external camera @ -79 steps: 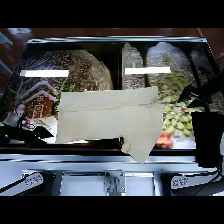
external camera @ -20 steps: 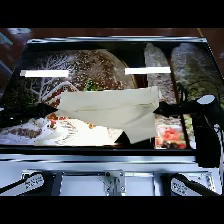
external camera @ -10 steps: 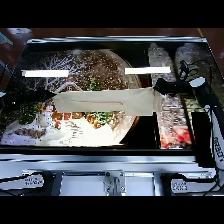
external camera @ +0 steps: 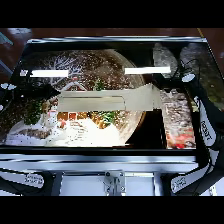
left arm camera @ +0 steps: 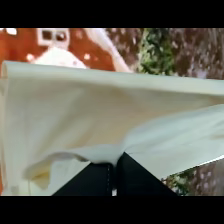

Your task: Fold the shirts.

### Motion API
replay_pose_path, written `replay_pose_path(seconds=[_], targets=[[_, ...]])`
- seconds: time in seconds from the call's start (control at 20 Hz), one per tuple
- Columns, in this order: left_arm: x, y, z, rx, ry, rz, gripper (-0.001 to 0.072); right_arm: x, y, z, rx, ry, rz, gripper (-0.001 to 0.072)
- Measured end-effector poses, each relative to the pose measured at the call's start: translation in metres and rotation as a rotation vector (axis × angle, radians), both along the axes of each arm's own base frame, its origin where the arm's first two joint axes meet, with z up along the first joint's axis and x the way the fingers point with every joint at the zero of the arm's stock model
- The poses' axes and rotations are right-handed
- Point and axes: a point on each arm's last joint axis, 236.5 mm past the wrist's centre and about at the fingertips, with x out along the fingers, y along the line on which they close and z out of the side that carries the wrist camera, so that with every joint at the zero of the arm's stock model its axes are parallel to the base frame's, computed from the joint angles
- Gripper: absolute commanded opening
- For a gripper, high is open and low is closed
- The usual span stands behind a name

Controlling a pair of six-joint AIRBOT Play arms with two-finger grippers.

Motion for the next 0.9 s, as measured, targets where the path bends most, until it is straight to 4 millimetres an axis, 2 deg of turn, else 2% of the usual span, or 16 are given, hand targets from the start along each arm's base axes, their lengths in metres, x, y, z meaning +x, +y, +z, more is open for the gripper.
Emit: replay_pose_path(seconds=[0.05, 0.1, 0.15, 0.2, 0.25, 0.3, 0.35, 0.4, 0.5, 0.6, 0.65, 0.7, 0.8, 0.9], targets=[[-0.004, 0.001, -0.005, 0.012, 0.023, -0.007, 0.0119, 0.003, -0.001, -0.005, 0.007, 0.003, -0.016, 0.0062], [-0.006, 0.001, -0.009, 0.019, 0.037, -0.014, 0.0272, 0.005, -0.002, -0.01, 0.014, 0.009, -0.028, 0.0063], [-0.008, 0.001, -0.011, 0.023, 0.048, -0.018, 0.0366, 0.007, -0.002, -0.015, 0.023, 0.017, -0.039, 0.0064], [-0.01, 0.0, -0.013, 0.03, 0.057, -0.025, 0.0385, 0.007, -0.002, -0.02, 0.031, 0.028, -0.044, 0.0076], [-0.012, -0.003, -0.015, 0.034, 0.065, -0.037, 0.0395, 0.007, -0.001, -0.025, 0.036, 0.037, -0.045, 0.0165], [-0.013, -0.006, -0.015, 0.033, 0.072, -0.046, 0.0423, 0.006, 0.0, -0.028, 0.041, 0.045, -0.044, 0.0412], [-0.015, -0.007, -0.017, 0.037, 0.079, -0.054, 0.0545, 0.005, 0.001, -0.03, 0.044, 0.051, -0.043, 0.0594], [-0.017, -0.009, -0.017, 0.036, 0.086, -0.06, 0.0594, 0.005, 0.001, -0.03, 0.045, 0.052, -0.038, 0.0617], [-0.019, -0.008, -0.016, 0.035, 0.095, -0.069, 0.0598, 0.005, -0.007, -0.021, 0.027, 0.031, -0.013, 0.0618], [-0.02, -0.006, -0.009, 0.023, 0.102, -0.076, 0.058, 0.001, -0.026, -0.006, -0.03, 0.002, 0.018, 0.062], [-0.021, -0.005, -0.004, 0.015, 0.105, -0.08, 0.0469, -0.003, -0.039, -0.003, -0.064, 0.006, 0.028, 0.0676], [-0.021, -0.004, 0.002, 0.005, 0.11, -0.085, 0.0428, -0.009, -0.053, -0.002, -0.095, 0.021, 0.029, 0.0677], [-0.024, -0.005, 0.013, -0.028, 0.141, -0.082, 0.0427, -0.027, -0.077, -0.009, -0.115, 0.093, 0.023, 0.0677], [-0.028, -0.009, 0.024, -0.056, 0.17, -0.092, 0.0428, -0.044, -0.086, -0.022, -0.089, 0.175, 0.032, 0.0677]])
